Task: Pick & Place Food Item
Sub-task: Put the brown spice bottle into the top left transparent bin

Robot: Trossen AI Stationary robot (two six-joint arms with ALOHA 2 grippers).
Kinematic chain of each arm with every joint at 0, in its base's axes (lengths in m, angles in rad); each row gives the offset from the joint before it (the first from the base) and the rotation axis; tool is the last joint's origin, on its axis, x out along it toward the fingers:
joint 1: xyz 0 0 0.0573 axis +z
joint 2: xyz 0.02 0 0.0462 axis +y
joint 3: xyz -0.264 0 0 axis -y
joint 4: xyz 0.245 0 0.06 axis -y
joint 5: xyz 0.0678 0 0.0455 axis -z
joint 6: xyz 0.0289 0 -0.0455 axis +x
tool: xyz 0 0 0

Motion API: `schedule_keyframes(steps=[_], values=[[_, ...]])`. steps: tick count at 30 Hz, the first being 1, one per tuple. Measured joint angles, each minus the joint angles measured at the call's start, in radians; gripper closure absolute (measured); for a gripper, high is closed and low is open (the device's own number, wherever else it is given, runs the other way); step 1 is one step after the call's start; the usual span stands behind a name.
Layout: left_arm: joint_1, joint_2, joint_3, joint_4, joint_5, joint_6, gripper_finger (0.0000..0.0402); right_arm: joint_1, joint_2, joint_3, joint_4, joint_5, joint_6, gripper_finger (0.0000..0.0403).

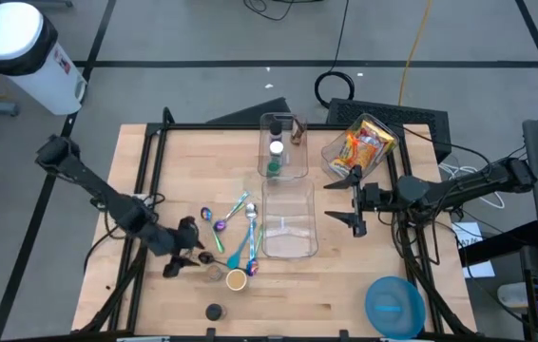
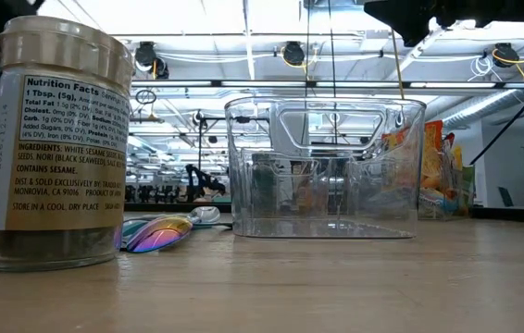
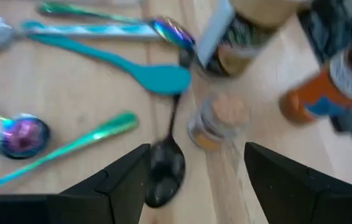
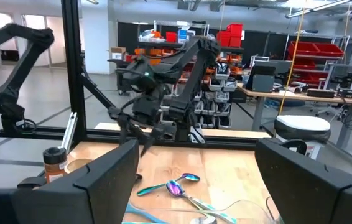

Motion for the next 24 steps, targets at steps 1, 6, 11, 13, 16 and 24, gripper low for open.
schedule_keyframes(steps=[1, 6, 11, 13, 16, 24], values=[[-0.014, 0.026, 0.0, 0.001, 0.0, 0.002, 0.0135, 0.0, 0.001, 0.0, 0.002, 0.0, 0.0, 0.009], [-0.039, 0.158, 0.0, 0.052, -0.022, 0.031, 0.0135, 0.0, 0.006, 0.001, 0.005, 0.0, 0.0, 0.009], [-0.038, 0.287, 0.0, 0.168, -0.053, 0.034, 0.0135, 0.0, 0.01, 0.001, 0.006, 0.0, 0.001, 0.009], [-0.038, 0.334, 0.0, 0.229, -0.048, 0.059, 0.0135, 0.0, 0.011, 0.001, 0.006, 0.0, 0.0, 0.009], [-0.038, 0.39, 0.0, 0.33, -0.046, 0.091, 0.0135, 0.0, 0.011, 0.001, 0.006, 0.0, 0.001, 0.009], [-0.038, 0.489, 0.0, 0.492, -0.048, 0.128, 0.0135, 0.0, 0.011, 0.001, 0.011, 0.0, 0.001, 0.009]])
